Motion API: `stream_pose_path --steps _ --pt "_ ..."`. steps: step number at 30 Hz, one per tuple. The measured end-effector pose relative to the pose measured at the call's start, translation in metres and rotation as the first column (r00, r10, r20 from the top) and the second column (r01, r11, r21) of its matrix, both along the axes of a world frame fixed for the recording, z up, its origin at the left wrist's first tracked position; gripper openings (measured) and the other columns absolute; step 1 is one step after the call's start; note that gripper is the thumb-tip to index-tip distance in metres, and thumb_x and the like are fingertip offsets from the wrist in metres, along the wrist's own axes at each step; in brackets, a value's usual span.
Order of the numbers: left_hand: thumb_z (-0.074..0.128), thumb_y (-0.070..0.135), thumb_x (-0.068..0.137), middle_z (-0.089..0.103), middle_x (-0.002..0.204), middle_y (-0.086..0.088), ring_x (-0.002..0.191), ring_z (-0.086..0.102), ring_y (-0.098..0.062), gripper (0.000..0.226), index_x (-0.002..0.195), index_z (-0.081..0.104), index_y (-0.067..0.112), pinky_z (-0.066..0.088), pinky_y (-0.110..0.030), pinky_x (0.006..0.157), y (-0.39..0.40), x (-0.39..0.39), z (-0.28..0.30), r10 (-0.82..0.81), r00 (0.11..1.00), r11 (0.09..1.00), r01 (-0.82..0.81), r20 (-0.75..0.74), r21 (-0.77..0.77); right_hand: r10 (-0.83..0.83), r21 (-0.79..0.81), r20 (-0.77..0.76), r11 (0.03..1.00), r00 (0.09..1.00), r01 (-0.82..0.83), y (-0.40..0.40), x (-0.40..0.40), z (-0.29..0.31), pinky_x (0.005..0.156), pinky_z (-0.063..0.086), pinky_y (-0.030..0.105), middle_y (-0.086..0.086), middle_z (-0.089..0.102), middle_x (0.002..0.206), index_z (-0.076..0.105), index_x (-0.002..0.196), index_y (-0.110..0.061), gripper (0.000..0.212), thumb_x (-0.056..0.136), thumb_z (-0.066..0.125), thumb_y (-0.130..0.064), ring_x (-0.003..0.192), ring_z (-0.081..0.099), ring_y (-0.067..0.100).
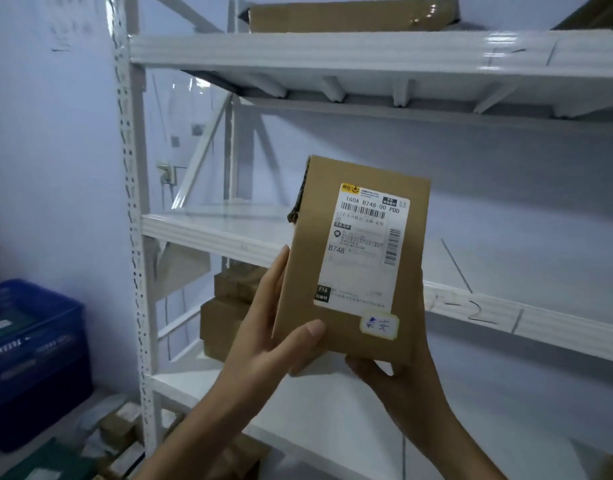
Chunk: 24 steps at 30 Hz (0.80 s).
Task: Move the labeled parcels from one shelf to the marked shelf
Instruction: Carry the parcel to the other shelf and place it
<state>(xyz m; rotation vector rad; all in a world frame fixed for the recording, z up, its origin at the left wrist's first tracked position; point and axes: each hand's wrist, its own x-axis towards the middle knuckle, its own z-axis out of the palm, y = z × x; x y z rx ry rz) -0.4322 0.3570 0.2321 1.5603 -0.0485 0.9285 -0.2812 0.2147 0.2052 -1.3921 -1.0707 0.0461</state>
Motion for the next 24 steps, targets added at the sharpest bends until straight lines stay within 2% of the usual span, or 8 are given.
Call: stream_pose_path --steps 3,5,7,9,12,15,17,24 --pt "0.078 0.036 0.077 0.064 0.145 0.016 0.130 0.067 -0.011 0.098 0.161 0.028 0.046 0.061 -0.027 0.092 0.062 -0.014 0.006 0.038 0.999 0.999 -0.038 0.010 0.008 0.091 0.013 -0.002 0.996 0.996 -0.091 0.069 -0.010 0.014 0.088 0.054 0.003 -0.038 0.070 0.127 0.026 0.165 -0.001 0.112 0.069 0.082 -0.018 0.119 0.064 -0.019" --pt "0.080 0.036 0.076 0.062 0.147 0.017 0.131 0.065 -0.008 0.099 0.161 0.029 0.046 0.061 -0.026 0.094 0.103 -0.020 0.012 0.064 0.998 0.998 -0.065 0.014 0.027 0.093 0.034 0.011 0.995 0.996 -0.093 0.112 -0.017 0.024 0.093 0.052 0.004 -0.046 0.066 0.127 0.027 0.165 -0.005 0.109 0.072 0.081 -0.021 0.124 0.062 -0.018" --pt "0.079 0.035 0.078 0.063 0.146 0.016 0.131 0.065 -0.010 0.097 0.161 0.029 0.044 0.061 -0.030 0.097 0.142 -0.021 0.017 0.078 0.997 0.995 -0.079 0.023 0.056 0.100 0.041 0.024 0.994 0.995 -0.101 0.151 -0.020 0.035 0.091 0.057 0.010 -0.031 0.071 0.131 0.037 0.161 -0.014 0.091 0.082 0.080 -0.022 0.125 0.067 -0.008" --pt "0.077 0.035 0.079 0.065 0.143 0.013 0.129 0.067 -0.013 0.095 0.161 0.029 0.043 0.062 -0.033 0.096 0.178 -0.018 0.022 0.079 0.997 0.995 -0.080 0.021 0.053 0.011 0.017 0.102 1.000 0.995 -0.013 0.184 -0.028 0.044 0.081 0.065 0.022 -0.012 0.081 0.122 0.058 0.147 -0.029 0.048 0.100 0.068 -0.035 0.114 0.078 0.005" --pt "0.074 0.035 0.085 0.066 0.141 0.004 0.124 0.070 -0.016 0.084 0.156 0.031 0.044 0.061 -0.031 0.093 0.221 -0.004 0.028 0.100 0.995 0.994 -0.100 0.007 0.040 -0.012 0.032 0.057 0.999 0.998 0.010 0.228 -0.028 0.054 0.092 0.064 0.031 -0.011 0.074 0.138 0.042 0.160 -0.034 0.082 0.090 0.083 -0.044 0.130 0.071 0.014" --pt "0.068 0.022 0.100 0.069 0.134 -0.008 0.115 0.073 -0.013 0.061 0.149 0.034 0.031 0.059 -0.019 0.085 0.253 0.018 0.035 0.139 0.990 0.990 -0.139 -0.033 -0.013 -0.056 0.020 -0.018 0.998 0.998 0.057 0.266 -0.009 0.055 0.092 0.062 0.018 -0.035 0.069 0.132 0.033 0.163 -0.039 0.078 0.102 0.072 -0.011 0.122 0.065 -0.016" --pt "0.063 0.027 0.104 0.069 0.131 -0.007 0.112 0.073 -0.010 0.051 0.147 0.036 0.026 0.057 -0.016 0.083 0.271 0.035 0.042 0.152 0.986 0.987 -0.154 -0.067 -0.037 -0.185 -0.026 0.040 0.982 0.982 0.186 0.285 -0.001 0.061 0.106 0.056 0.020 -0.046 0.054 0.135 0.019 0.168 -0.044 0.094 0.098 0.077 -0.021 0.117 0.057 -0.027" --pt "0.056 0.064 0.096 0.064 0.135 -0.002 0.114 0.063 -0.015 0.059 0.143 0.051 0.027 0.047 -0.028 0.087 0.308 0.083 0.071 0.216 0.948 0.959 -0.252 -0.235 -0.132 -0.373 -0.165 0.058 0.911 0.926 0.377 0.329 0.015 0.093 0.096 0.060 0.033 -0.020 0.064 0.115 0.041 0.157 -0.037 0.070 0.096 0.074 -0.049 0.110 0.068 0.012"
